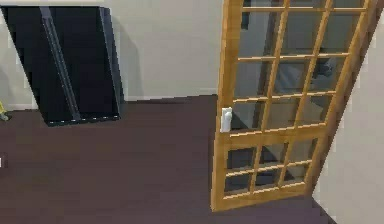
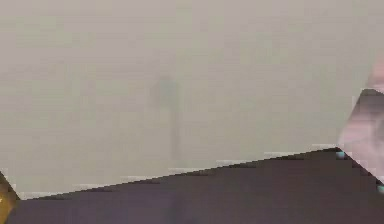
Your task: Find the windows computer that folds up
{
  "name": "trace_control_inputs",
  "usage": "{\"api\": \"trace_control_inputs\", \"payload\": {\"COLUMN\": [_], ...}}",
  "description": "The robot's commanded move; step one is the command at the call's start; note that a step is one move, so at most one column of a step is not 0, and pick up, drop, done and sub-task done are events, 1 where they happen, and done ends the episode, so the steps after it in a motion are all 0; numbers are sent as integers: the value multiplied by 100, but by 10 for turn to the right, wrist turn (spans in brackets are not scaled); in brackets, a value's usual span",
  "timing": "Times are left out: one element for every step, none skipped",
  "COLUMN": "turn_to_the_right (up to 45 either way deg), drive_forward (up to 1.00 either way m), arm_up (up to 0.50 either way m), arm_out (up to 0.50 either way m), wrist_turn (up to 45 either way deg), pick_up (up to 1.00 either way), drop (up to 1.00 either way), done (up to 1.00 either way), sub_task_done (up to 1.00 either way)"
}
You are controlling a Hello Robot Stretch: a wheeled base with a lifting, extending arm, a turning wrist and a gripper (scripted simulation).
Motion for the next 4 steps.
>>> {"api": "trace_control_inputs", "payload": {"turn_to_the_right": [-150,0,-300,0], "drive_forward": [0,80,0,60], "arm_up": [0,0,0,0], "arm_out": [0,0,0,0], "wrist_turn": [0,0,0,0], "pick_up": [0,0,0,0], "drop": [0,0,0,0], "done": [0,0,0,0], "sub_task_done": [0,0,0,0]}}
